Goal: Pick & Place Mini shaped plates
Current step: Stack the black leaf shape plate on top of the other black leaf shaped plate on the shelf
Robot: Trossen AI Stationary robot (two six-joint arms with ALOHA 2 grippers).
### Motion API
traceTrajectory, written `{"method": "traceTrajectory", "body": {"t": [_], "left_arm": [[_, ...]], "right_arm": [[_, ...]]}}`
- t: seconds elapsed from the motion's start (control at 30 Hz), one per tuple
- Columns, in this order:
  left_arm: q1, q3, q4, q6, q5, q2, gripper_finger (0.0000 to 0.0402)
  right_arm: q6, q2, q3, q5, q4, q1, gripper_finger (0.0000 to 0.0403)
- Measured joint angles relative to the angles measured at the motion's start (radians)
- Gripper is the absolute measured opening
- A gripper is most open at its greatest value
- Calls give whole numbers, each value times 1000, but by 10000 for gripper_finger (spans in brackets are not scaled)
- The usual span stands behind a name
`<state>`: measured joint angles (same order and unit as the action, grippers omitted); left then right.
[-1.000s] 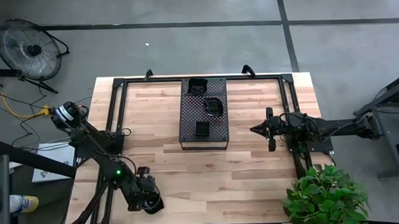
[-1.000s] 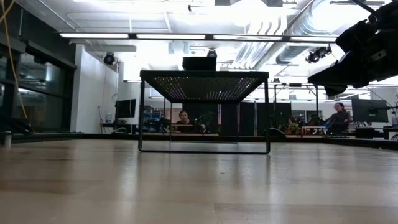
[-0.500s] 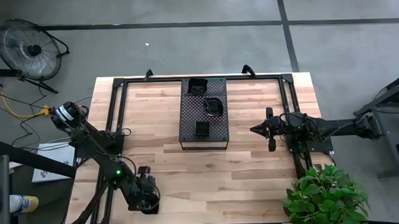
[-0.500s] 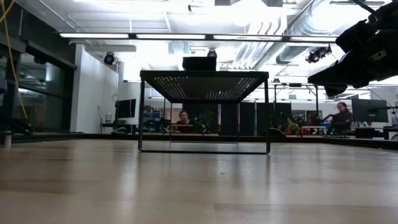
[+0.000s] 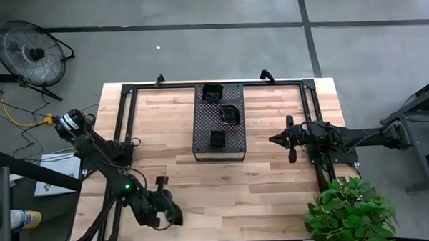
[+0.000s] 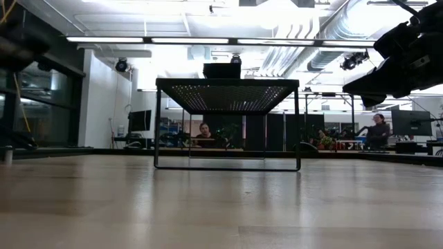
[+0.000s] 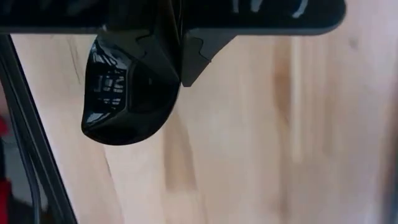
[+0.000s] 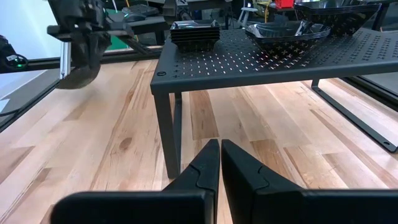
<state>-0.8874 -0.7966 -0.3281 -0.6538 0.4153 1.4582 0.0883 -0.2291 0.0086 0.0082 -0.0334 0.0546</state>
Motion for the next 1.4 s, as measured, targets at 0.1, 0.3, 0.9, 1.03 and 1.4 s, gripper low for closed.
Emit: {"method": "traceTrajectory", "body": {"t": [0.1, 0.3, 0.9, 1.03, 1.4], "left_arm": [[38, -39, -3, 59, 44, 0, 0], [154, -113, -6, 210, 46, 0, 0], [560, -459, -205, 600, -221, 0, 0], [616, -511, -207, 653, -262, -1, 0], [843, -650, -204, 747, -382, -1, 0]], "right_arm": [[0, 0, 0, 0, 0, 0, 12], [0, 0, 0, 0, 0, 0, 12], [0, 0, 0, 0, 0, 0, 12], [0, 0, 0, 0, 0, 0, 12], [0, 0, 0, 0, 0, 0, 12]]}}
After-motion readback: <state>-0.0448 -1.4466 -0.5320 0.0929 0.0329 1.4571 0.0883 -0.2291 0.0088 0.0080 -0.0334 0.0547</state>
